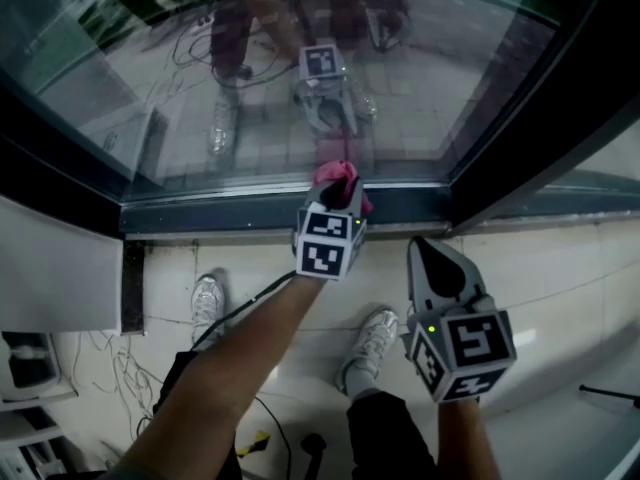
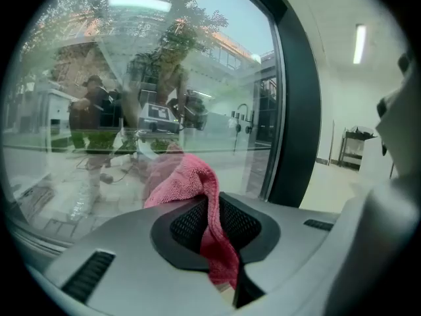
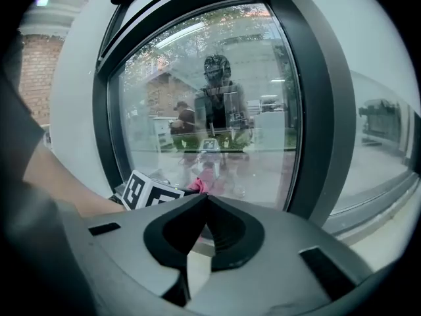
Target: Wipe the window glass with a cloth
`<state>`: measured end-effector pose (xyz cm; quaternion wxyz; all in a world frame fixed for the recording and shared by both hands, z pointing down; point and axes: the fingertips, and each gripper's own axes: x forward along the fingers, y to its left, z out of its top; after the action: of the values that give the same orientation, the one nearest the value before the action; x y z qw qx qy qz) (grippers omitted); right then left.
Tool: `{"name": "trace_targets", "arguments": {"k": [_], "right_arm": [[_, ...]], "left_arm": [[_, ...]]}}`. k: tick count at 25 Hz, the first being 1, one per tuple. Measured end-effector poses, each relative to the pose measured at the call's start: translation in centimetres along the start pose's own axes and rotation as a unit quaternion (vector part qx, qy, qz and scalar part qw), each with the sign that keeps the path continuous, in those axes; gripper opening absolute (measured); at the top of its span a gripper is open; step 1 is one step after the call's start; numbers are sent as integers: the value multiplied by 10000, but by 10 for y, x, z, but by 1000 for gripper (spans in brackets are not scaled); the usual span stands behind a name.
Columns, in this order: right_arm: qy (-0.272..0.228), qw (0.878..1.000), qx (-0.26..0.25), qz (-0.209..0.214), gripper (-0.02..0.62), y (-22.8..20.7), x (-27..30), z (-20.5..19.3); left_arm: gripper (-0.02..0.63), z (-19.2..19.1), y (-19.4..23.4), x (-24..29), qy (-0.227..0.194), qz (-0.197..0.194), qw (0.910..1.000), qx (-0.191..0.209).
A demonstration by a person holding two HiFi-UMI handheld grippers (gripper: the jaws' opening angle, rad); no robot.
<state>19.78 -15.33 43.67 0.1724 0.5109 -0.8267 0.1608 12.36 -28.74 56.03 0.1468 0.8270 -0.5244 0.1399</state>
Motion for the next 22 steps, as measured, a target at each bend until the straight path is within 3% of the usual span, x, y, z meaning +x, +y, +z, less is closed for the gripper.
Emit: {"name": "trace_targets", "arguments": {"k": [9,22], "right_arm": [[226,9994,267,-1,8,-2,-10,-11],[254,9930,932,-685,8,-64,-31,-39]], "left_arm": [[51,3,-52,32,32,-254,9996,79],[51,-6,-112,73,146,-578,9979,243]]}}
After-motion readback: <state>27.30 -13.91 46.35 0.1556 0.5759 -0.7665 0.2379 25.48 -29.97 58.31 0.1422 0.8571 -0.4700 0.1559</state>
